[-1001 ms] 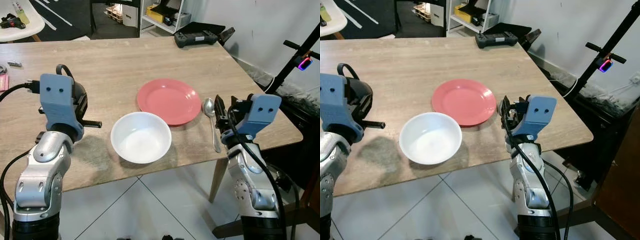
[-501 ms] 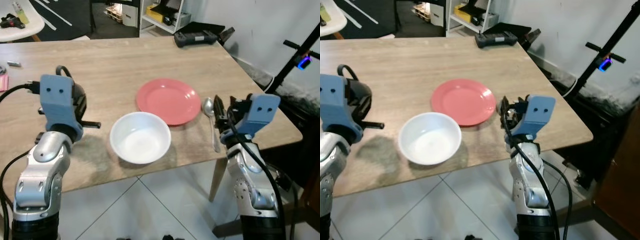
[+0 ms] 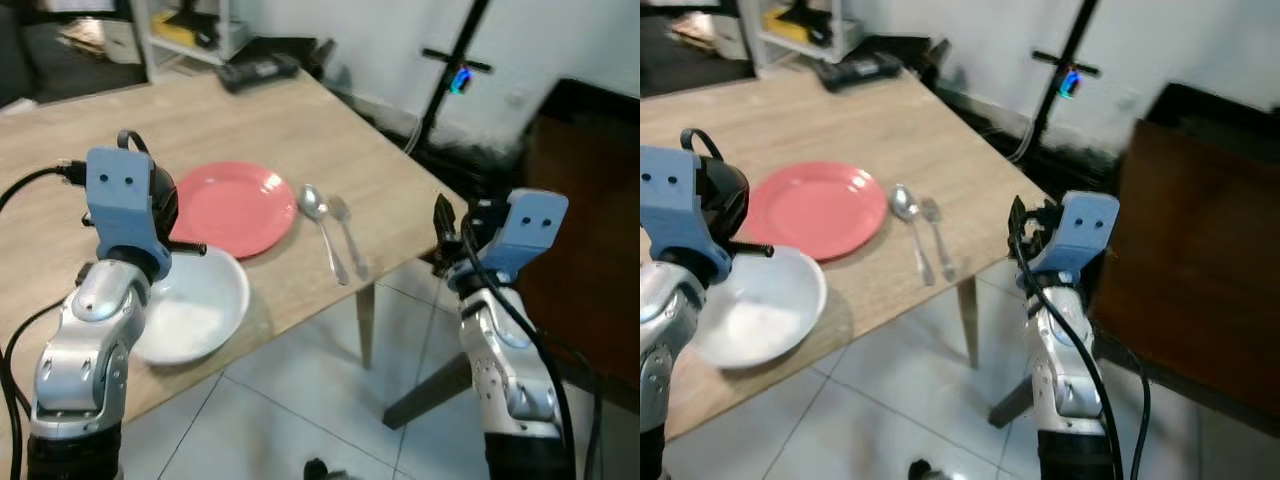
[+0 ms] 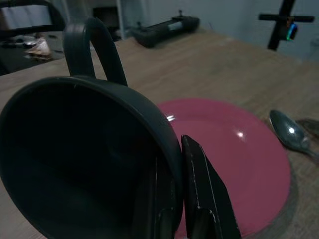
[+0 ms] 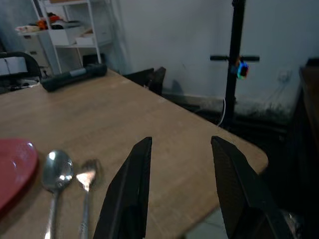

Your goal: Setting the table

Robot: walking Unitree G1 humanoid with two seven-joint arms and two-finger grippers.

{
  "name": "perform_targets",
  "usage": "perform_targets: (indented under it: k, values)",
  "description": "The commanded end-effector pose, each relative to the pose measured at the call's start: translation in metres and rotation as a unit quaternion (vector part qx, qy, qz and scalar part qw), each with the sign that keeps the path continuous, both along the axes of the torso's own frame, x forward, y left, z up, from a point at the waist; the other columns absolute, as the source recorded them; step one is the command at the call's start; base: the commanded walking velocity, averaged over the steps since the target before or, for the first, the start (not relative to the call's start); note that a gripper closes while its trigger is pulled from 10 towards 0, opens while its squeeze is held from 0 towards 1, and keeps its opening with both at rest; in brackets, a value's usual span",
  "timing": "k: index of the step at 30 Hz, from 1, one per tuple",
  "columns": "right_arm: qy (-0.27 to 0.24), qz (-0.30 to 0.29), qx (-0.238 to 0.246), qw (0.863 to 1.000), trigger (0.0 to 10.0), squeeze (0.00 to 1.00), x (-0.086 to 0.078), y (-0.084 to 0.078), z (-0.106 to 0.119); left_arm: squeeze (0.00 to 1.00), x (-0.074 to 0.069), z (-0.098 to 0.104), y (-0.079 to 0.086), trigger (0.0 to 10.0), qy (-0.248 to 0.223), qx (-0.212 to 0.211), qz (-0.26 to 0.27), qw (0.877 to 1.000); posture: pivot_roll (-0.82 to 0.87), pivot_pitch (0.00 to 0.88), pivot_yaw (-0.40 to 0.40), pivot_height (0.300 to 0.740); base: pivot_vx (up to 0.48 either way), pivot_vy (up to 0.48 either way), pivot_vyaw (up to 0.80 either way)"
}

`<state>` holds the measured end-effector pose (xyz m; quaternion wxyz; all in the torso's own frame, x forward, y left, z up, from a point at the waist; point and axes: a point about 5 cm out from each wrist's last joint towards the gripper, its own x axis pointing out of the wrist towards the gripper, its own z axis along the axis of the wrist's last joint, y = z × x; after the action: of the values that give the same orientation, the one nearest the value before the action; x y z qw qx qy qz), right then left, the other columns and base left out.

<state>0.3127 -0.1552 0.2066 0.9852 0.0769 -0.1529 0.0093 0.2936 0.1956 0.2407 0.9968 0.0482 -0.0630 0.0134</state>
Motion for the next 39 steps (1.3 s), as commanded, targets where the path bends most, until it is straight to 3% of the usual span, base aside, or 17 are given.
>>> perform_targets:
  k: [1, 24, 28, 39]
  values:
    - [0.01, -0.011, 0.0, 1.0, 10.0, 0.0, -0.0005, -0.0073, -0.0041, 0.0, 0.0007, -0.0024, -0.0016, 10.0, 0.007, 0.001, -0.001, 1.0, 0.09, 0.123, 0.014, 0.74, 0.0, 0.0, -0.8]
    - [0.013, -0.014, -0.003, 1.0, 10.0, 0.0, -0.0005, -0.007, -0.0045, 0.0, 0.0037, -0.0024, -0.005, 10.0, 0.003, 0.006, 0.002, 1.0, 0.08, 0.129, 0.014, 0.74, 0.0, 0.0, -0.78]
    - [0.011, -0.014, -0.008, 1.0, 10.0, 0.0, -0.0005, -0.0069, -0.004, 0.0, 0.0042, -0.0025, -0.0045, 10.0, 0.002, 0.008, 0.008, 1.0, 0.08, 0.127, 0.013, 0.74, 0.0, -0.085, 0.0]
    - [0.01, -0.014, -0.008, 1.0, 10.0, 0.0, -0.0014, -0.0068, -0.0041, 0.0, 0.0062, -0.0037, -0.0029, 10.0, 0.005, 0.007, 0.02, 1.0, 0.08, 0.128, 0.016, 0.74, 0.0, -0.48, 0.0]
